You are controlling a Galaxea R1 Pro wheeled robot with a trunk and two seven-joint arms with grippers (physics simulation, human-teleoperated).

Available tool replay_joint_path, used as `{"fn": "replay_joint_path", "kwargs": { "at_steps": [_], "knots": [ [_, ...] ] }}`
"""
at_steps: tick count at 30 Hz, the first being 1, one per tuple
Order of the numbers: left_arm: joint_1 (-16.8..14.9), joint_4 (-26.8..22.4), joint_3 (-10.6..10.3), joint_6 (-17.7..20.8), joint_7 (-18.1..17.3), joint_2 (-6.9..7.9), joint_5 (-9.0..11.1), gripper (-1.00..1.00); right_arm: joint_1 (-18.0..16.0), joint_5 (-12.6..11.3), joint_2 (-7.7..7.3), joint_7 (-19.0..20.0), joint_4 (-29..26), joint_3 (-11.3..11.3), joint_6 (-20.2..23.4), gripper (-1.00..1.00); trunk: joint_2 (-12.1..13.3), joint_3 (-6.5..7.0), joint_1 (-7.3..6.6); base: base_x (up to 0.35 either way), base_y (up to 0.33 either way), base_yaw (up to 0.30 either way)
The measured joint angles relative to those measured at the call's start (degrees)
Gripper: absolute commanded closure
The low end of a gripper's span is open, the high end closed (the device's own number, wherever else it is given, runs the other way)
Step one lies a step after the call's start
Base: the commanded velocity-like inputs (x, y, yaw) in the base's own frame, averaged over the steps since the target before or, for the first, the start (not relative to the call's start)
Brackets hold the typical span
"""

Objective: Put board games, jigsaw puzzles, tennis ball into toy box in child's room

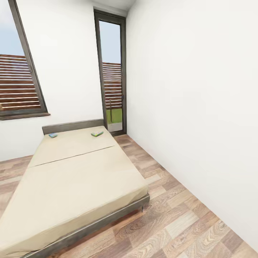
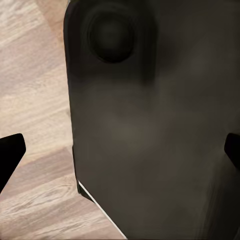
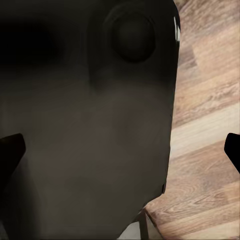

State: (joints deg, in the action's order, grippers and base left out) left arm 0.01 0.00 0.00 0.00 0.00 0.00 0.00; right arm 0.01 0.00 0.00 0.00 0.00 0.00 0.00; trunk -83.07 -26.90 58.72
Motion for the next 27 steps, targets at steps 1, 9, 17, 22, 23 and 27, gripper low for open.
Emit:
{"fn": "replay_joint_path", "kwargs": {
  "at_steps": [1,9,17,22,23,27],
  "knots": [
    [0.00,0.00,0.00,0.00,0.00,0.00,0.00,-1.00,0.00,0.00,0.00,0.00,0.00,0.00,0.00,-1.00,0.01,0.00,0.00,0.000,0.000,0.000],
    [-0.09,-0.06,0.07,-0.34,-0.28,-0.44,0.05,-1.00,-0.07,-0.13,0.62,-0.08,0.00,-0.22,-0.66,-1.00,0.01,0.01,0.00,0.000,0.000,0.000],
    [-0.09,-0.10,0.20,-2.78,-0.39,-0.81,0.00,-1.00,-0.04,-0.14,3.19,-0.08,0.00,-0.20,-0.85,-1.00,0.01,0.01,0.00,0.000,0.000,0.000],
    [-0.09,-0.09,0.18,-3.87,-0.40,-0.85,-0.04,-1.00,-0.03,0.14,3.69,-0.08,0.00,0.01,-1.41,-1.00,0.01,0.02,0.00,0.000,0.000,0.000],
    [-0.09,-0.09,0.19,-3.91,-0.40,-0.84,-0.03,-1.00,-0.03,0.19,3.75,-0.08,0.00,0.03,-1.70,-1.00,0.01,0.02,0.00,0.000,0.000,0.000],
    [-0.09,-0.09,0.22,-4.02,-0.40,-0.74,0.00,-1.00,-0.03,0.20,3.92,-0.08,0.00,-0.04,-2.98,-1.00,0.01,0.02,0.00,0.000,0.000,0.000]
  ]
}}
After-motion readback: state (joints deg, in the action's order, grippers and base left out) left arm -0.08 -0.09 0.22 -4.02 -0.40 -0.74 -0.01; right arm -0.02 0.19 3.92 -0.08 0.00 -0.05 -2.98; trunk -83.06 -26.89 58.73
